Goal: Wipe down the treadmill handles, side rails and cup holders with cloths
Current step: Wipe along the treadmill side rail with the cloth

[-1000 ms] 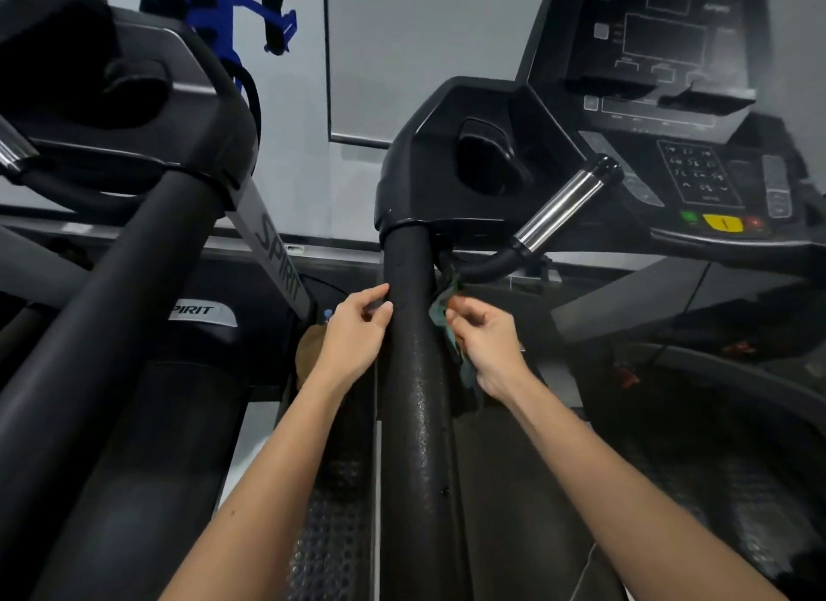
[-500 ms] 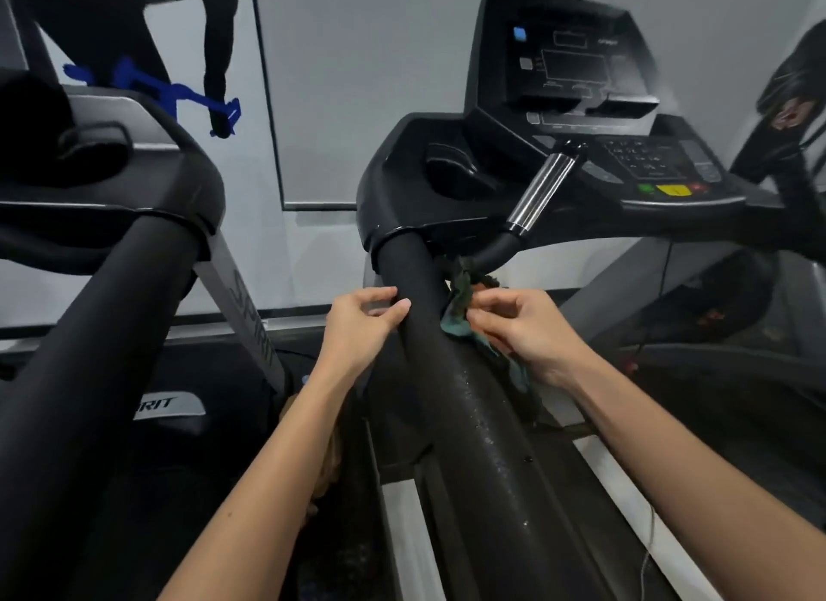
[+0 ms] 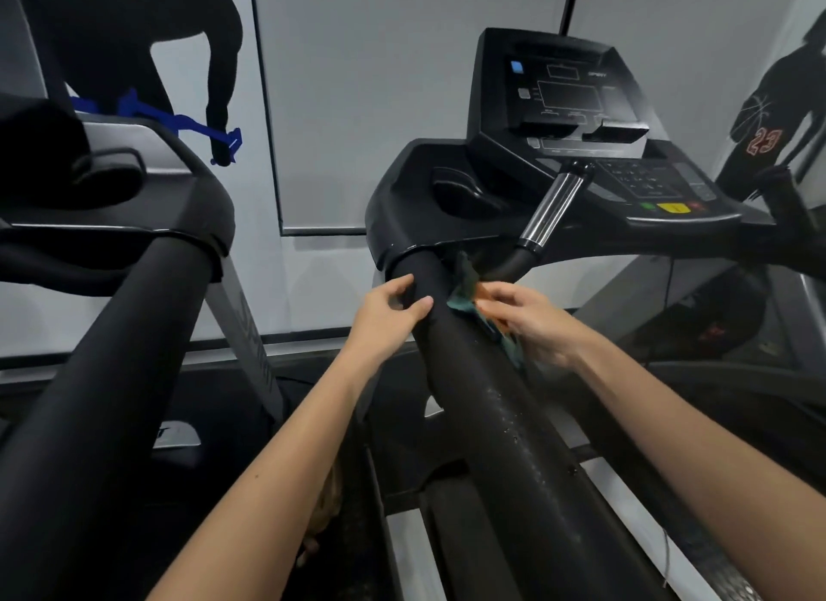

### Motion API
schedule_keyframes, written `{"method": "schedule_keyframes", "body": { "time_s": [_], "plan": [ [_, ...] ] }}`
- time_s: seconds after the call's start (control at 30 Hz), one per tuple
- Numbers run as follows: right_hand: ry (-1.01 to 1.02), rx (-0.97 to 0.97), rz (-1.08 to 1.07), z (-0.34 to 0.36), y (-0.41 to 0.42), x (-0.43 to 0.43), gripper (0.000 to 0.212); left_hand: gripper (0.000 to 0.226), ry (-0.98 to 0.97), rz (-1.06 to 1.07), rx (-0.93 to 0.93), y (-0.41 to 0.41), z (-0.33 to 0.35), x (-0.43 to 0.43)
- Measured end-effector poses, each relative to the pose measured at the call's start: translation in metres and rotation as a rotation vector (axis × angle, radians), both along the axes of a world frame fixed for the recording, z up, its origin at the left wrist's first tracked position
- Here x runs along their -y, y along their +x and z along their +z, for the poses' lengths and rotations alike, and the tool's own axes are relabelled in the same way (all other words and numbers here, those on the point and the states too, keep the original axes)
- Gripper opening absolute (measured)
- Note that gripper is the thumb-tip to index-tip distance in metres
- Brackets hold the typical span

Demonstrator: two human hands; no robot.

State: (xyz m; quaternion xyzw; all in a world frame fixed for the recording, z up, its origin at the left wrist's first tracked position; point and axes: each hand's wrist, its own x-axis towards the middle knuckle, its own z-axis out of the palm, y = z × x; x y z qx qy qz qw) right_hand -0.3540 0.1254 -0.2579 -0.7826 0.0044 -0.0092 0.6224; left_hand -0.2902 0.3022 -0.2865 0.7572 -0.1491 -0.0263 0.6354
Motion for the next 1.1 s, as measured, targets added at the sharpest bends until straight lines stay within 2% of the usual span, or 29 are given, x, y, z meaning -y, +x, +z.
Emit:
{"method": "schedule_keyframes", "body": {
  "time_s": [0.1,0.23,0.37,0.57,0.7,0.83,0.9,1.03,1.1],
  "plan": [
    [-0.236,0.082,-0.047,0.003,-0.013,0.002,0.019,0.052,0.009,0.001,-0.016,0.006,0.002,0.004],
    [-0.521,0.253,-0.110,0.017,0.022,-0.016,0.025,0.054,0.182,-0.019,0.040,0.014,0.015,0.002],
    [-0.499,0.199,-0.115,0.024,0.053,-0.028,0.028,0.054,0.339,-0.070,0.125,0.015,0.026,-0.002],
    [-0.521,0.226,-0.308,0.011,0.053,-0.021,0.027,0.059,0.432,-0.221,0.134,0.007,0.014,-0.021],
    [-0.694,0.266,-0.250,0.017,0.023,-0.021,0.026,0.062,0.509,-0.247,0.232,0.012,0.016,-0.025],
    [-0.855,0.278,-0.199,0.028,0.039,-0.032,0.032,0.063,0.593,-0.248,0.319,0.015,0.018,-0.024],
    [-0.814,0.239,-0.210,0.030,0.056,-0.036,0.032,0.063,0.639,-0.245,0.357,0.015,0.019,-0.025],
    [-0.572,0.224,-0.294,0.020,0.064,-0.033,0.033,0.062,0.659,-0.257,0.380,0.019,0.020,-0.027],
    [-0.539,0.204,-0.314,0.015,0.059,-0.032,0.034,0.062,0.646,-0.262,0.370,0.020,0.019,-0.027]
  ]
}}
